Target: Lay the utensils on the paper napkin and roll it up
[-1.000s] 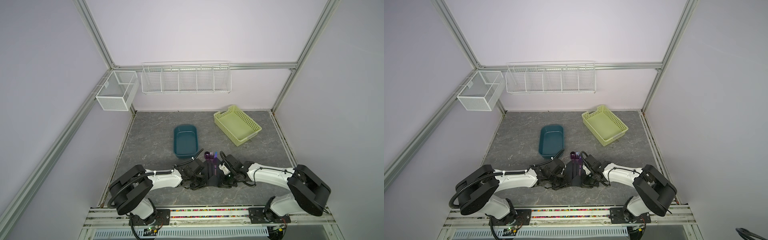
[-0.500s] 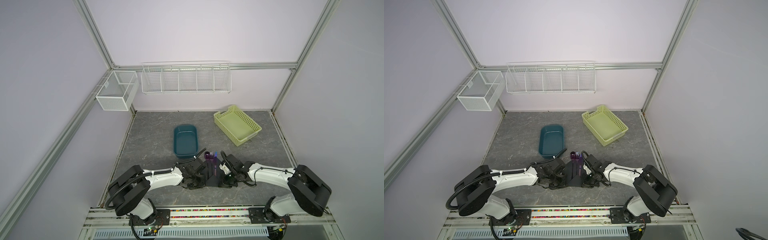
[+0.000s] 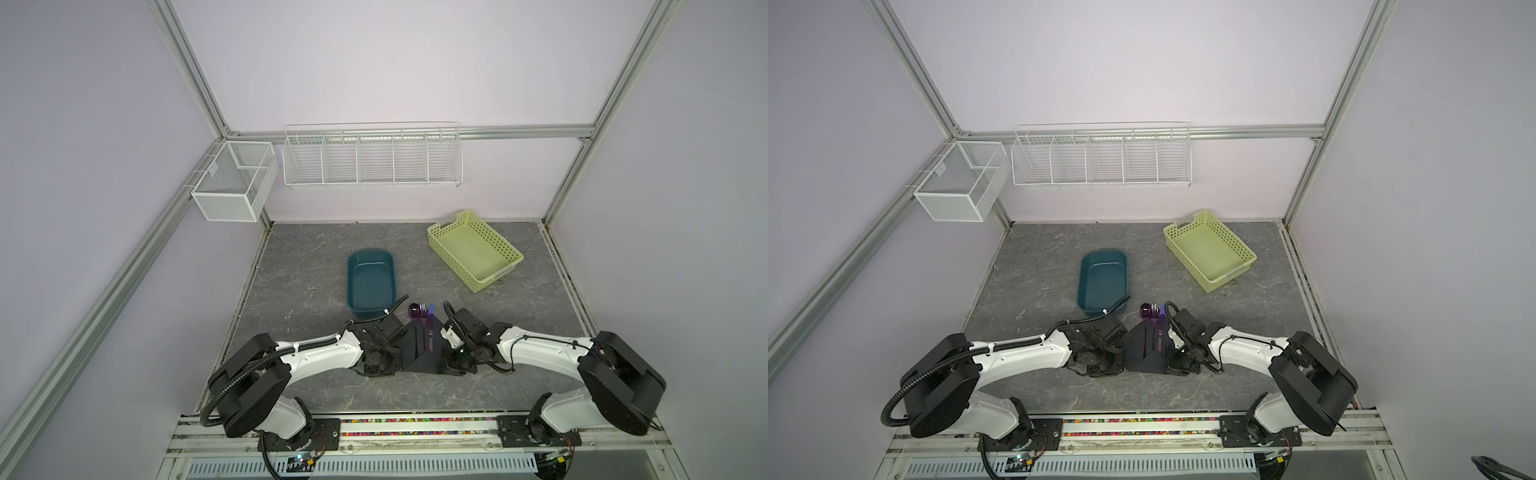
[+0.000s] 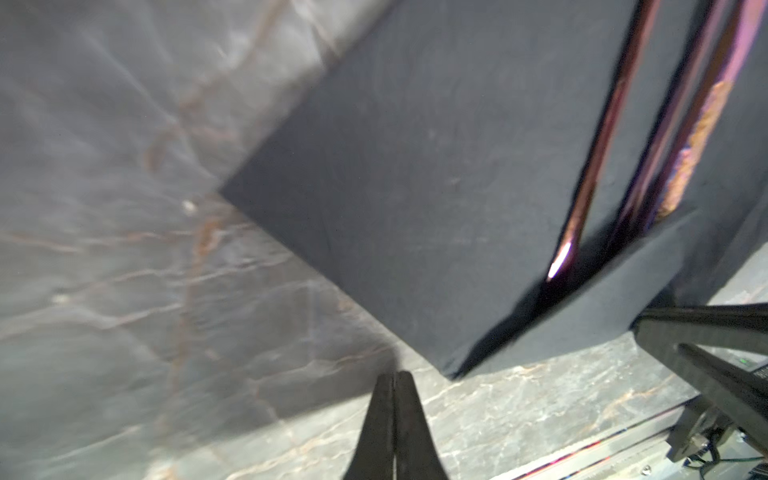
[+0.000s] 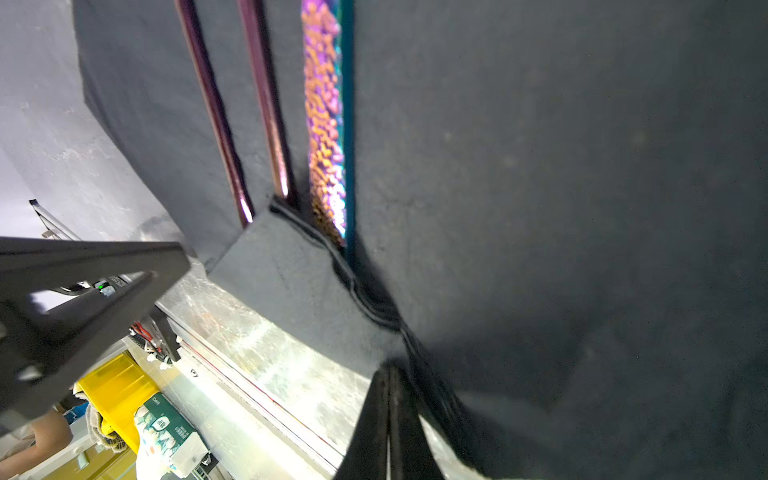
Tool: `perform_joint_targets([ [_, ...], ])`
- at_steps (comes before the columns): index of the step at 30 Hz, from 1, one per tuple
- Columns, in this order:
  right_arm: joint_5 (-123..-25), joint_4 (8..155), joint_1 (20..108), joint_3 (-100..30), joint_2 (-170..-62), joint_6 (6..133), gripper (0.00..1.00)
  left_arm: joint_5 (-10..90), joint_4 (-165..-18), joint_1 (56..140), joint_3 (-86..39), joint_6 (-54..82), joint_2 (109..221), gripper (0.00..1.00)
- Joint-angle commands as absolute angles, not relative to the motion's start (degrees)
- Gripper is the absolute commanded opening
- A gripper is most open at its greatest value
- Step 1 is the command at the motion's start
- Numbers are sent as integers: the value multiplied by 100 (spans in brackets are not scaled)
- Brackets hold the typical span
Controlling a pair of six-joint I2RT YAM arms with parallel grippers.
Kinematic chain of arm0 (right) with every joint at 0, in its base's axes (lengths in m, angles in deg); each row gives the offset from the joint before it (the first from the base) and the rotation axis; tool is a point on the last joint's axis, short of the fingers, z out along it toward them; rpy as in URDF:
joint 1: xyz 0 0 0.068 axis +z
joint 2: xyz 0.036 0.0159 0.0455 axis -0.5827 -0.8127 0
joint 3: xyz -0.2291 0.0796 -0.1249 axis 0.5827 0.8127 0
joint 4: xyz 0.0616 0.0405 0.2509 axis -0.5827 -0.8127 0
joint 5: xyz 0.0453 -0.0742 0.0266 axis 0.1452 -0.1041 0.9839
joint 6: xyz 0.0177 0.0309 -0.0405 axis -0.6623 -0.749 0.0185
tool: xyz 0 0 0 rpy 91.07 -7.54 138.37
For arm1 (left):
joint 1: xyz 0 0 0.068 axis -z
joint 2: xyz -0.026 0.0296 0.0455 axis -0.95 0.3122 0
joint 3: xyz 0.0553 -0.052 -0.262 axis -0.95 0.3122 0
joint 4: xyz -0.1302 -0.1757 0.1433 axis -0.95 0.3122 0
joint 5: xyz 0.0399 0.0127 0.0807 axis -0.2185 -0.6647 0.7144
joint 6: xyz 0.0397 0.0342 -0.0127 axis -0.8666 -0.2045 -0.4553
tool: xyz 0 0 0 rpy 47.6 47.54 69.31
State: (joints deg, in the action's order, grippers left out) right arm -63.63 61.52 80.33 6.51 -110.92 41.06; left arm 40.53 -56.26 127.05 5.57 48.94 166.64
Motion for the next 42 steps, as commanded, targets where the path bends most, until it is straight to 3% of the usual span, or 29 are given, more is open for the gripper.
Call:
perform_joint_targets([
  [1, -6524, 5916, 7984, 787, -11014, 4154, 8, 3958, -5607, 12694, 117, 4528, 16418, 0],
  [11, -6469, 5953, 7981, 650, -11023, 4109, 14, 3071, -6706, 13105, -374, 4550, 17312, 0],
  [24, -6968, 4924, 7682, 558, -9984, 4268, 30, 3095, -7065, 13157, -428, 4808, 18002, 0],
  [30, -7020, 4512, 6889, 746, -9536, 4631, 44, 3070, -7275, 13157, -414, 4975, 18095, 0],
  [36, -6707, 4512, 6115, 815, -9573, 5033, 65, 3146, -7204, 13157, -476, 4978, 18171, 0],
  [42, -6325, 4930, 5653, 860, -10026, 5366, 70, 3309, -7040, 13148, -524, 4979, 18171, 0],
])
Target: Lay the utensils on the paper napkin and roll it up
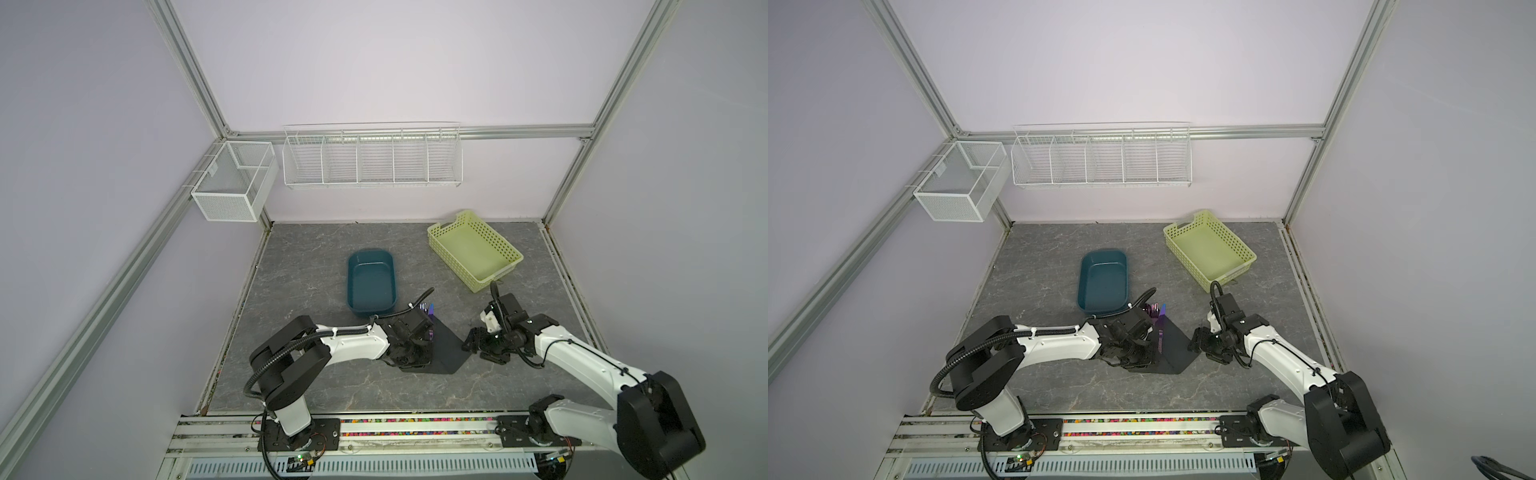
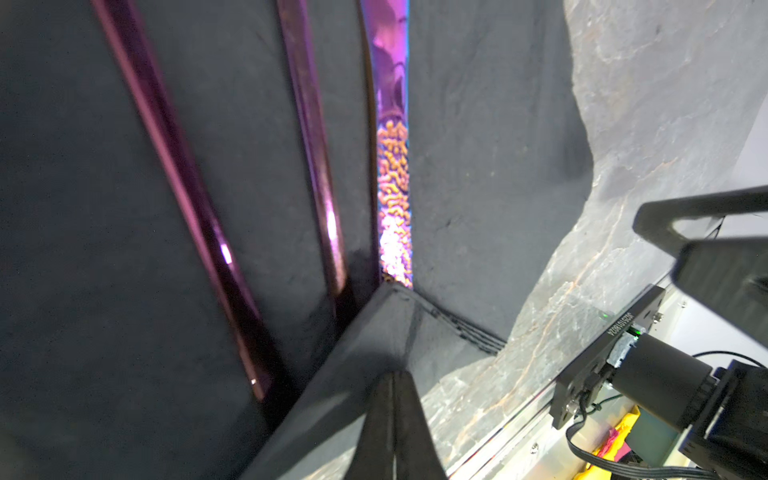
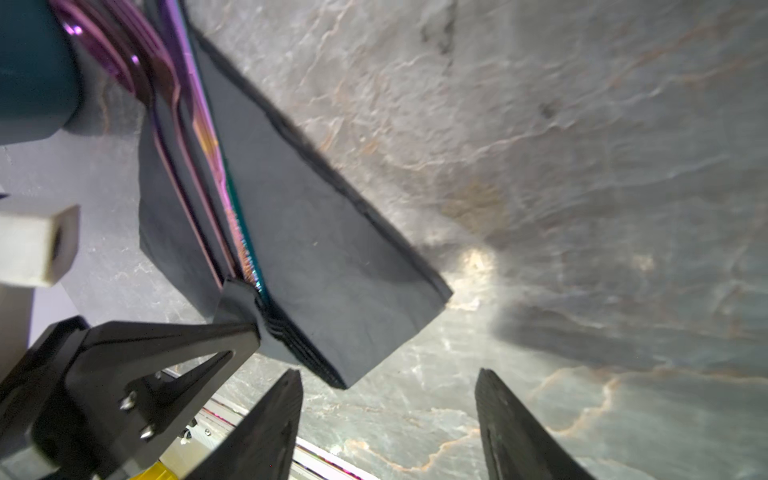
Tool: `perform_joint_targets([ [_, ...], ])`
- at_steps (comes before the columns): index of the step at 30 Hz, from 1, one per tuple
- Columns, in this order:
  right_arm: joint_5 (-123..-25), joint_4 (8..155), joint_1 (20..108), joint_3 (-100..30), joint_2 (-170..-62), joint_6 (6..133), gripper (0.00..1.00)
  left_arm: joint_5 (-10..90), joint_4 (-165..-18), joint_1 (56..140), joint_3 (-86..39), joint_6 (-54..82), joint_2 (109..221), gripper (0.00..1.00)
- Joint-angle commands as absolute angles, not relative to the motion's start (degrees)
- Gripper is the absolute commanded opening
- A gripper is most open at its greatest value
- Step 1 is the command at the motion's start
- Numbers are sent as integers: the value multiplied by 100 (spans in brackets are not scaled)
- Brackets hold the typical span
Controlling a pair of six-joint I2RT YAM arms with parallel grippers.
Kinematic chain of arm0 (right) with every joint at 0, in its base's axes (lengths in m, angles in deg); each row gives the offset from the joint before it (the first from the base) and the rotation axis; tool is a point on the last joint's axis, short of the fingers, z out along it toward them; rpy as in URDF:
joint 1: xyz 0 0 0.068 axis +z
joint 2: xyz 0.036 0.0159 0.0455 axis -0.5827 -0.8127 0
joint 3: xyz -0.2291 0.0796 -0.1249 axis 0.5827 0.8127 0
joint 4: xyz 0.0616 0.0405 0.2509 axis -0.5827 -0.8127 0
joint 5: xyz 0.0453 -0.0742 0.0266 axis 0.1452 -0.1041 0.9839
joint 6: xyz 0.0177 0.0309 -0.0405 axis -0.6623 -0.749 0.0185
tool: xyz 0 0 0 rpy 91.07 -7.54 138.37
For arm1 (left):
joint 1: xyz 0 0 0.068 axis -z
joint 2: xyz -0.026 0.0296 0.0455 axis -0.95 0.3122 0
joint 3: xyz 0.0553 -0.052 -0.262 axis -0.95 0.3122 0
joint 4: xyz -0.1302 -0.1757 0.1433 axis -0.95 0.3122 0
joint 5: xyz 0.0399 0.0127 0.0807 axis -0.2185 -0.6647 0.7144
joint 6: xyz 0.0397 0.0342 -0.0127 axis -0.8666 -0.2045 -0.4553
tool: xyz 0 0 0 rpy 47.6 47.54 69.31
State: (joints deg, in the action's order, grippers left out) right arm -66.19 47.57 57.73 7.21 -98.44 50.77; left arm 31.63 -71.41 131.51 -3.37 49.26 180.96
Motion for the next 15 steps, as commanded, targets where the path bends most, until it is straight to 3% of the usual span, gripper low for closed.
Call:
perform_joint_targets([
  [1, -6264, 4993, 5624, 844, -10124, 5399, 70, 3323, -7034, 13148, -527, 5002, 18171, 0],
  [15, -5447, 6111, 5602, 1465, -10332, 4713, 70, 3317, -7106, 13148, -423, 5090, 18171, 0],
])
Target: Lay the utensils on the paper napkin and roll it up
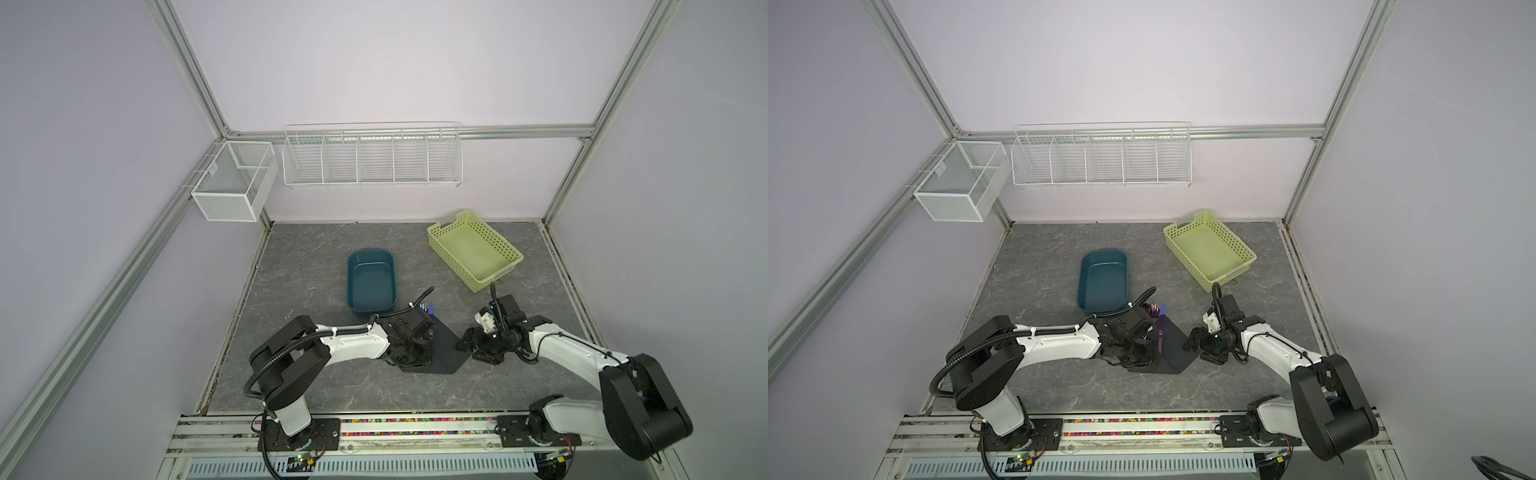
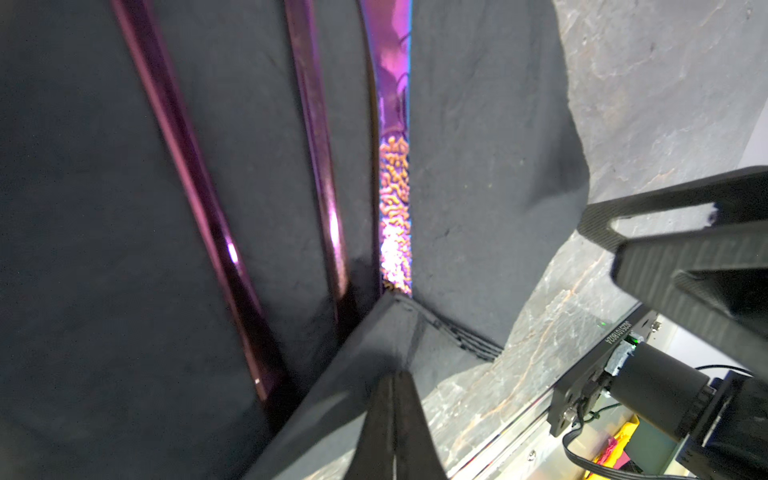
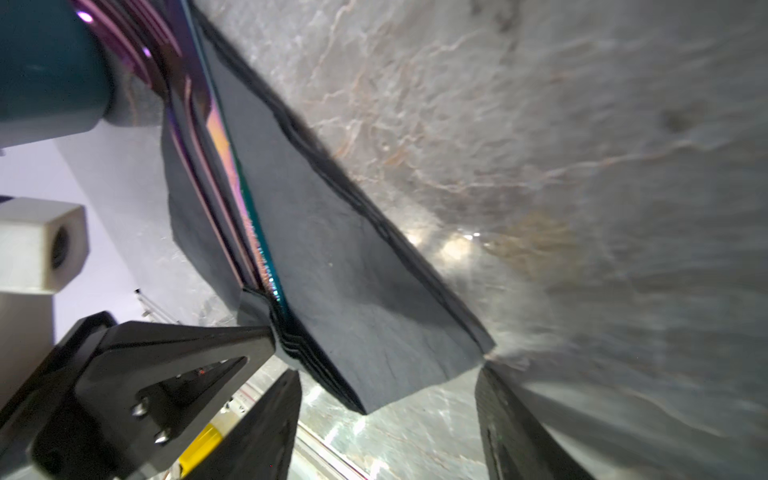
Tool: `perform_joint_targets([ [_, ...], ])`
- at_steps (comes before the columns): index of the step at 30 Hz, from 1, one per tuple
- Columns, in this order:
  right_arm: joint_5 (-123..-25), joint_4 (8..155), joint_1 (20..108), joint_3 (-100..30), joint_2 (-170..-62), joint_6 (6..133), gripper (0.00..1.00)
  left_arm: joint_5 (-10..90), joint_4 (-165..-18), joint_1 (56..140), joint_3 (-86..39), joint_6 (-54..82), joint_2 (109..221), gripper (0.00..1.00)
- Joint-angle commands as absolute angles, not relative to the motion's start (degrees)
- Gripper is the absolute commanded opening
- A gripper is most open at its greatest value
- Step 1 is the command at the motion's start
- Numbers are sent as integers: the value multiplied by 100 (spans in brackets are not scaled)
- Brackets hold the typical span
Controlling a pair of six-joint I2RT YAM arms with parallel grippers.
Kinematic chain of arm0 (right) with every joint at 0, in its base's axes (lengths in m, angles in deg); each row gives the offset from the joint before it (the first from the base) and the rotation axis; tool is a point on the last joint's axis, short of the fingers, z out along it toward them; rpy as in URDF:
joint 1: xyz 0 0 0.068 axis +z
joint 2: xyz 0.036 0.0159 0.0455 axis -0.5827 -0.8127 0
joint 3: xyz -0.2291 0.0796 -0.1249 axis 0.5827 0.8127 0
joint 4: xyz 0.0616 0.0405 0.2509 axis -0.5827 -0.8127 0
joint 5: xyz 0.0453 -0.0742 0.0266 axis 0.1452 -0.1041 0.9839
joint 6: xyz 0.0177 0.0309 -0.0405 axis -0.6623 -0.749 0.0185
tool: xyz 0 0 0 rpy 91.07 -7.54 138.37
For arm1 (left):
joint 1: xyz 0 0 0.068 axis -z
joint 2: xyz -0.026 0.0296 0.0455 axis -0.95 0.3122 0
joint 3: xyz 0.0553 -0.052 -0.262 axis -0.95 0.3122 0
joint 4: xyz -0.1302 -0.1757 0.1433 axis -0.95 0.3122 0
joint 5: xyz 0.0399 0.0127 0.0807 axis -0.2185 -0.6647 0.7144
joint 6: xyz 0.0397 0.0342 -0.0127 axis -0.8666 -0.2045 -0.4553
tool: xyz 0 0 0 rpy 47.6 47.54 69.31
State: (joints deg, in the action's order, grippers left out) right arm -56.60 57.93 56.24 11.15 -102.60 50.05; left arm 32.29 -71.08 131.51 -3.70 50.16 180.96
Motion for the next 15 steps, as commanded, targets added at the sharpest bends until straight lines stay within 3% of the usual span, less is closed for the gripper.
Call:
perform_joint_targets([
  [1, -5371, 6258, 5596, 1532, -10343, 4627, 70, 3322, -7111, 13148, -421, 5085, 18171, 0],
  [10, -4656, 7612, 5604, 1853, -10456, 3974, 63, 3299, -7099, 13148, -406, 5084, 18167, 0],
  [15, -4525, 7625, 5594, 1643, -10469, 4124, 58, 3311, -7096, 13148, -405, 5085, 18136, 0],
])
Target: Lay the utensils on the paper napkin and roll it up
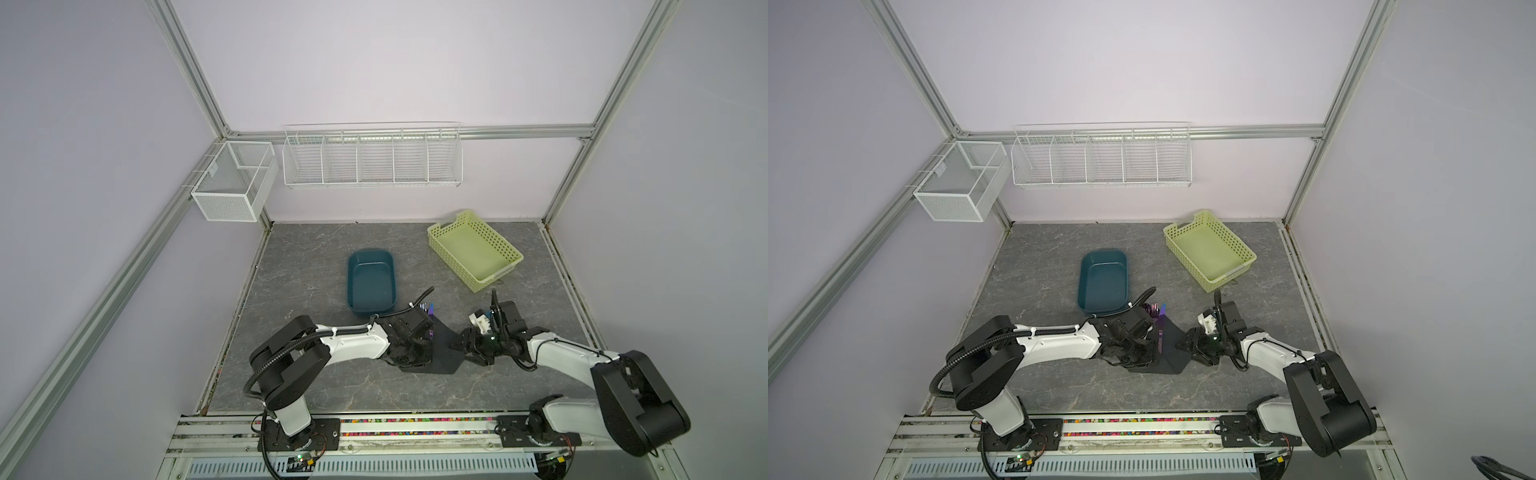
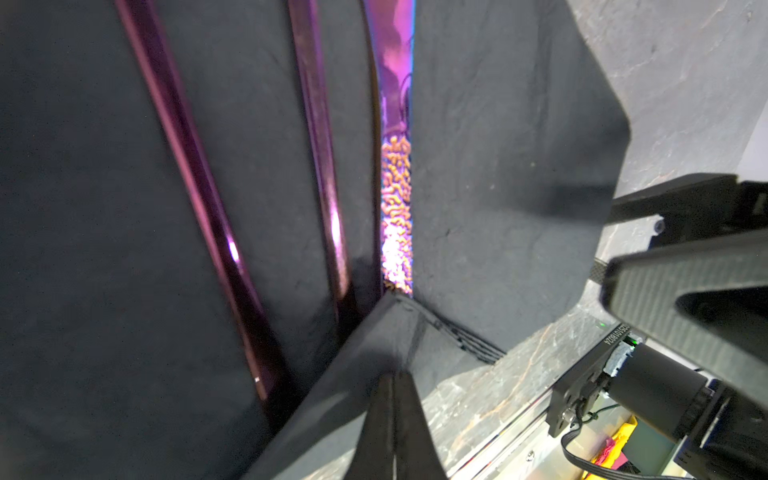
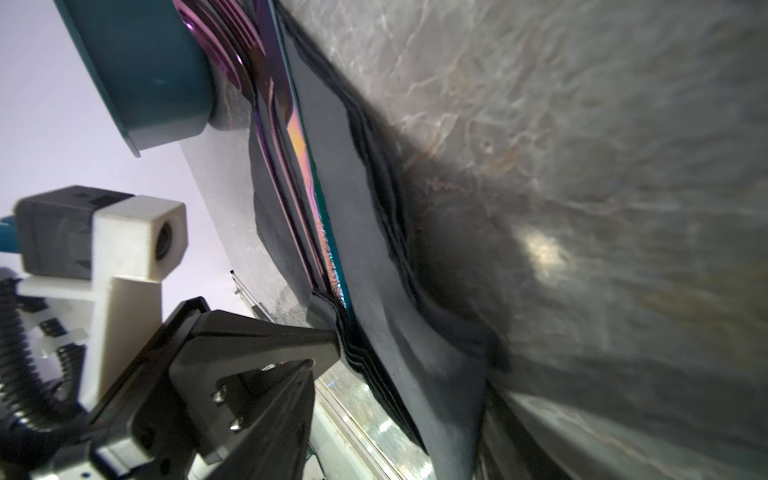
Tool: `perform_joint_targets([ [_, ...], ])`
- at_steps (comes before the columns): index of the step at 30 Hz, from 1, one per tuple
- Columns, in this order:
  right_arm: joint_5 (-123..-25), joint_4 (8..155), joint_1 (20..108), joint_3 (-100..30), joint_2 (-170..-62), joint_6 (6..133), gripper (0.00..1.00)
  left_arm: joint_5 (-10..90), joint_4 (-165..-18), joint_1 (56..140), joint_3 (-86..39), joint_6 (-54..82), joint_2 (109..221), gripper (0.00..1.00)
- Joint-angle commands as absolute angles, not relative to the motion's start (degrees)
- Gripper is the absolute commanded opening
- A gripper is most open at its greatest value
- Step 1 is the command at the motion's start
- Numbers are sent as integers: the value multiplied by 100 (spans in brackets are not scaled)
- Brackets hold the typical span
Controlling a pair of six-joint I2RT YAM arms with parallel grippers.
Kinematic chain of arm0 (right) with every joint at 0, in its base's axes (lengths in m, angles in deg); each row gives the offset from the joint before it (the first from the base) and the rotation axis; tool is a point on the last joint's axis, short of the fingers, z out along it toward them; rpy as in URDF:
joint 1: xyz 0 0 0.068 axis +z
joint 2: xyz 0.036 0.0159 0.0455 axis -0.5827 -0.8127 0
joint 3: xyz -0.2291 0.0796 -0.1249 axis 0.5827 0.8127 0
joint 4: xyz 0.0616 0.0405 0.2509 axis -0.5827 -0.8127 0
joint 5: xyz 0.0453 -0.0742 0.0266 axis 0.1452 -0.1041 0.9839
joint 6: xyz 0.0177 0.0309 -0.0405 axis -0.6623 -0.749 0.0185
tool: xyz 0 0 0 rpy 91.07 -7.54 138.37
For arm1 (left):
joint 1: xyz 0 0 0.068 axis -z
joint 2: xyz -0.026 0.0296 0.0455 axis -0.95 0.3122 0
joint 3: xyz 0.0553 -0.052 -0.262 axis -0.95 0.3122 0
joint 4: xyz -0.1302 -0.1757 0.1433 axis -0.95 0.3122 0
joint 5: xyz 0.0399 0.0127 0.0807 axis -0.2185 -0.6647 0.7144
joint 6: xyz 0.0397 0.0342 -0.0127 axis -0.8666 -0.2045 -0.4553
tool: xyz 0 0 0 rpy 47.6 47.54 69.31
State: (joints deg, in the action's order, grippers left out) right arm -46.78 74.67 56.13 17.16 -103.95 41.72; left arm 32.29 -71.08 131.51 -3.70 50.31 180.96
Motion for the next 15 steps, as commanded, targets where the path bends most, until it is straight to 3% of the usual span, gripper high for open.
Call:
perform_joint_targets([
  [1, -4521, 7555, 5583, 1572, -10478, 4190, 55, 3318, -7088, 13148, -403, 5085, 18111, 0],
  [7, -4572, 7176, 5499, 1291, -10489, 4518, 37, 3369, -7004, 13148, -407, 5059, 18076, 0],
  [15, -4446, 6964, 5468, 1160, -10547, 4789, 48, 3393, -7020, 13148, -382, 5094, 18067, 0],
])
